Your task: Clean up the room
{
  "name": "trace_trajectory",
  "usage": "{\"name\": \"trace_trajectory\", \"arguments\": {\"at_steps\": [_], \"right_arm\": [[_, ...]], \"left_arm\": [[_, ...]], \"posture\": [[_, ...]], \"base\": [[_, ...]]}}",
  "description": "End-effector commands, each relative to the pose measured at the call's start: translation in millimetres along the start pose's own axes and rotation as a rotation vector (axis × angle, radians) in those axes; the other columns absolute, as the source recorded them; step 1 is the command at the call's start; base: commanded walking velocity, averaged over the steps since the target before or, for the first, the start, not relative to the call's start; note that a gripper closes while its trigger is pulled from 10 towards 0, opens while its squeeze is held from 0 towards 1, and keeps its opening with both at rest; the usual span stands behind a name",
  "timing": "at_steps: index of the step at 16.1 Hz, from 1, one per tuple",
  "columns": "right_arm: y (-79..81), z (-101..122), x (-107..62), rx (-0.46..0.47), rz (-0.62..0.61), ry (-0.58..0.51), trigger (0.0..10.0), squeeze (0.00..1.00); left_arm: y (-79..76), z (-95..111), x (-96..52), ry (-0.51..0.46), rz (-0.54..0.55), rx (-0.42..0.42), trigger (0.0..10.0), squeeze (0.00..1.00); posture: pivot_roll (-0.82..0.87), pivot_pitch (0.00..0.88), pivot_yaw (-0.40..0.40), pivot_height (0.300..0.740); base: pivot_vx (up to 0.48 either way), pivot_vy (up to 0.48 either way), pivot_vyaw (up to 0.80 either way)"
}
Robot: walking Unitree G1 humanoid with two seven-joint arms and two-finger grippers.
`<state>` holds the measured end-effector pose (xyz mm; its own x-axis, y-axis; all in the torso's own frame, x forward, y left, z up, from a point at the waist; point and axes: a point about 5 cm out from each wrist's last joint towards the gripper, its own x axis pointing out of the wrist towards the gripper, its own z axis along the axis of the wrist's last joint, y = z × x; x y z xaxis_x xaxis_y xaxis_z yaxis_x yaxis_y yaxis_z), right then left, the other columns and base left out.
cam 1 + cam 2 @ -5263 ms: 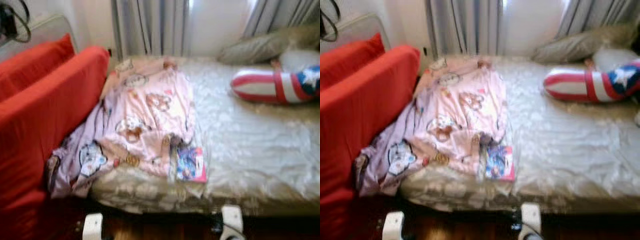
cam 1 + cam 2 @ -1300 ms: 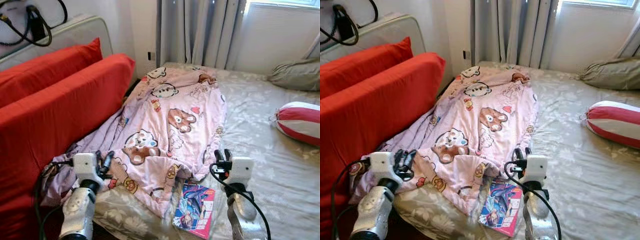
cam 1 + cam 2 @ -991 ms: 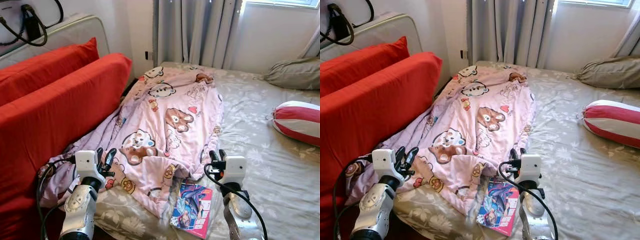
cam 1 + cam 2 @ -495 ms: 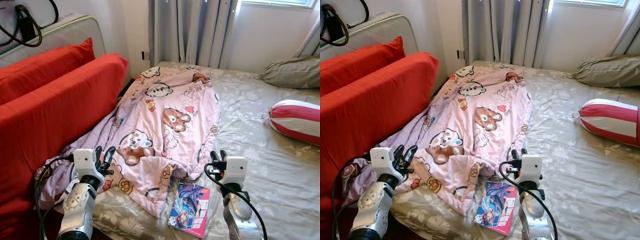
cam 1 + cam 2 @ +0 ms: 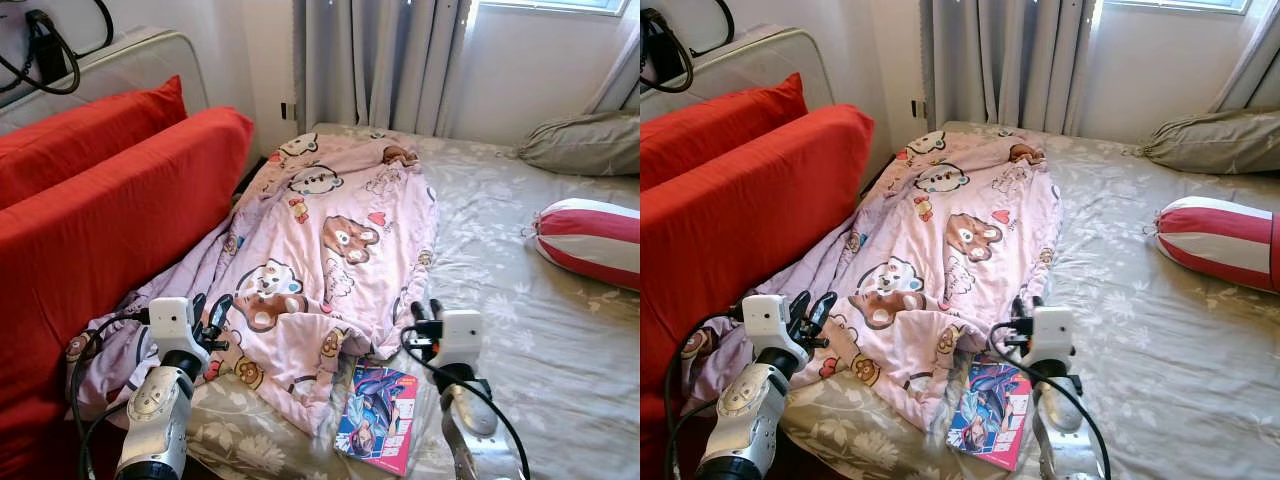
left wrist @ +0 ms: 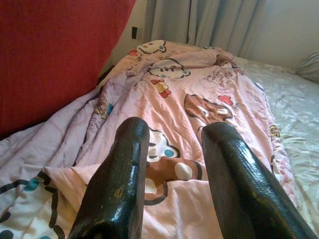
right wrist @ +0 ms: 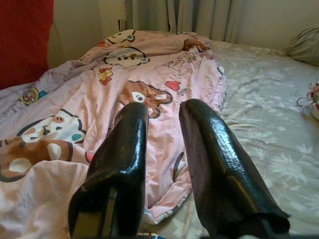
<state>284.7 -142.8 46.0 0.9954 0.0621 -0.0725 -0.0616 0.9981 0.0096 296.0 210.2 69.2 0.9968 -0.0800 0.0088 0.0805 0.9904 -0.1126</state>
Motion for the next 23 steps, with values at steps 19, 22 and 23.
{"name": "trace_trajectory", "arguments": {"at_steps": [19, 22, 23], "right_arm": [[-15.7, 5.8, 5.8, 0.018, -0.157, -0.012, 10.0, 0.0], [-15.9, 6.6, 6.7, 0.023, -0.16, -0.009, 10.0, 0.0], [-15.5, 6.2, 6.8, 0.023, -0.16, -0.006, 10.0, 0.0]], "left_arm": [[-4.4, -0.3, -0.6, 0.025, -0.035, 0.014, 10.0, 0.0], [-4.3, 0.0, -1.9, 0.021, -0.03, 0.008, 10.0, 0.0], [-3.9, 0.2, -1.9, 0.021, -0.028, 0.008, 10.0, 0.0]], "posture": [[0.01, 0.0, -0.007, 0.665], [0.01, 0.0, -0.009, 0.665], [0.01, 0.0, -0.009, 0.665]], "base": [[0.0, 0.0, 0.0], [0.0, 0.0, 0.0], [0.0, 0.0, 0.0]]}}
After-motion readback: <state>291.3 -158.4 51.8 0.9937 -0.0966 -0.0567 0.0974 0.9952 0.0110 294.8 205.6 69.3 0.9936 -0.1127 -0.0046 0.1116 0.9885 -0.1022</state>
